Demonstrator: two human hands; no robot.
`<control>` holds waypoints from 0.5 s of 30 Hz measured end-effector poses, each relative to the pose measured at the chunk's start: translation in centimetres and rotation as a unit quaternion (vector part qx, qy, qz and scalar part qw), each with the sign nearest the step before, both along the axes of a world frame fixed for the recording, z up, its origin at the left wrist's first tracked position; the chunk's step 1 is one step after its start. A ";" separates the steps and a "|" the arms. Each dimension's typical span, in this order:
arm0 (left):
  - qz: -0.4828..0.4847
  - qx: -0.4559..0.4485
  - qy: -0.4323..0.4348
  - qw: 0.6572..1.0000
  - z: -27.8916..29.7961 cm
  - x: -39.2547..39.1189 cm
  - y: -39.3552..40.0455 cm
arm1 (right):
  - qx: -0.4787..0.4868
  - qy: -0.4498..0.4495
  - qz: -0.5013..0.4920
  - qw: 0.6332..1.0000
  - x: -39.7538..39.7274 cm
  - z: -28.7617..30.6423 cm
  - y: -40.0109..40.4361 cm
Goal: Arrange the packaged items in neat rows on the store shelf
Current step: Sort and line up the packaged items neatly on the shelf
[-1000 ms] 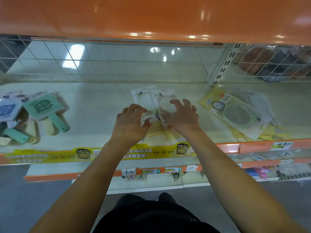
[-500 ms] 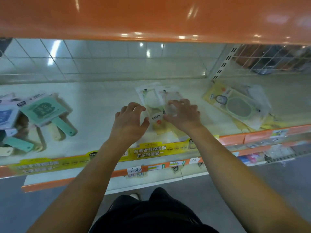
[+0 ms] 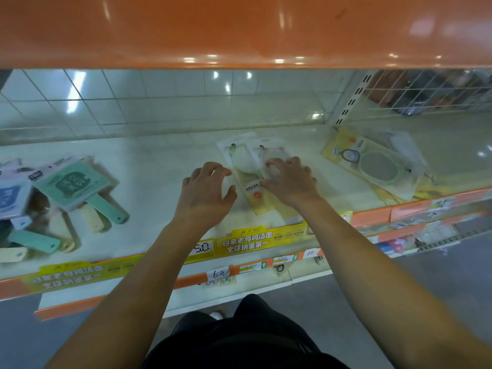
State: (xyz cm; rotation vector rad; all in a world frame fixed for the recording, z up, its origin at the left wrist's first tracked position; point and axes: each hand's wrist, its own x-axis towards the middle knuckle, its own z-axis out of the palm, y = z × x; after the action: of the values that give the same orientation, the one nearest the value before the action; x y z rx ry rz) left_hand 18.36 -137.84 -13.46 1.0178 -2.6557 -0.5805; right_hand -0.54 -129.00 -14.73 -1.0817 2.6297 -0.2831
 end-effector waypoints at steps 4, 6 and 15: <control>-0.002 0.006 -0.001 1.000 -0.3 -0.3 0.0 | -0.003 0.024 0.026 0.999 0.3 -0.2 -0.2; -0.005 0.008 -0.001 1.000 -0.4 -0.6 0.2 | -0.003 0.034 0.025 0.999 0.5 -0.3 -0.2; -0.005 0.004 -0.005 1.000 0.1 -2.3 1.0 | -0.047 0.046 0.038 0.997 0.7 -0.7 -0.1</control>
State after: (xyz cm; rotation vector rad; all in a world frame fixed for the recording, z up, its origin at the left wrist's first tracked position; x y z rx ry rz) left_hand 16.09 -136.82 -13.35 1.0132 -2.6700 -0.5889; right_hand 0.14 -129.07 -15.45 -1.2510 2.6717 -0.3515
